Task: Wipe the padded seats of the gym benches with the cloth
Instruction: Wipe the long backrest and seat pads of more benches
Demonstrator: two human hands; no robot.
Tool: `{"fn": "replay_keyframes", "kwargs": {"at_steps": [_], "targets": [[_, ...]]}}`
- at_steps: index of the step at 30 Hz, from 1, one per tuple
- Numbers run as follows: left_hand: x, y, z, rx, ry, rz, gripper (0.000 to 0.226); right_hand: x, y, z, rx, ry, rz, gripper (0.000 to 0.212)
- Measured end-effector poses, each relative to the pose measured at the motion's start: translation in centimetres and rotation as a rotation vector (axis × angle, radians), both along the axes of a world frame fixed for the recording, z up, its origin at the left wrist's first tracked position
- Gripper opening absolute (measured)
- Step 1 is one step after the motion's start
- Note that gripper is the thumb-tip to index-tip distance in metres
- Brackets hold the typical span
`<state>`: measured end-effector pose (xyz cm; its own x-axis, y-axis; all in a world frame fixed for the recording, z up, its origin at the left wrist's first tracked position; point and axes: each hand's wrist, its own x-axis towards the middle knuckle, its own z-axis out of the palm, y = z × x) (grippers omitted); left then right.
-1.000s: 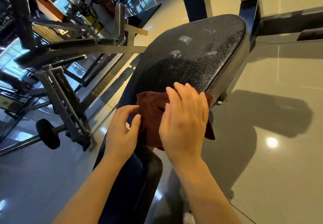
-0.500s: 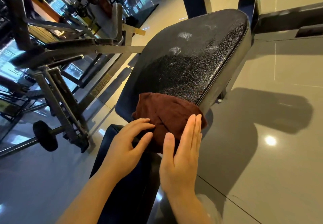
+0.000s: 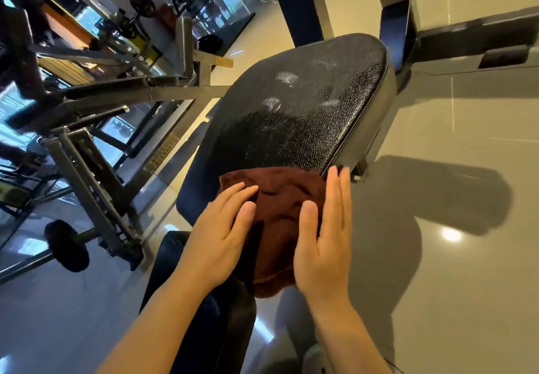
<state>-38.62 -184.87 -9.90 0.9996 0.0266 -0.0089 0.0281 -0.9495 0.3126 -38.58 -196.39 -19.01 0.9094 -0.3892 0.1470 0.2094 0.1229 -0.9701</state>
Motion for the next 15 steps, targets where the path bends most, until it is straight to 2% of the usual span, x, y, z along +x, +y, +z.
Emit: {"fn": "replay_keyframes", "kwargs": {"at_steps": [2, 6, 9, 12, 15], "targets": [[0.2, -0.5, 0.1, -0.033, -0.034, 0.027, 0.065, -1.9, 0.0, -1.0, 0.022, 0.009, -0.013, 0.044], [-0.4, -0.3, -0.6, 0.092, 0.1, 0.005, 0.093, -2.3, -2.1, -1.0, 0.109, 0.064, -0.011, 0.031], [-1.2, 0.5, -0.4, 0.087, 0.188, -0.043, 0.09, -0.8, -4.9, -1.0, 0.11, 0.14, 0.134, 0.014], [-2.2, 1.1, -0.2, 0.074, 0.208, -0.077, 0.091, 0.2, -7.6, -0.7, 0.073, 0.164, 0.332, 0.028], [-3.0, 1.8, -0.2, 0.053, 0.218, -0.102, 0.092, 1.2, -10.1, 0.2, 0.097, 0.122, 0.394, 0.035]]}}
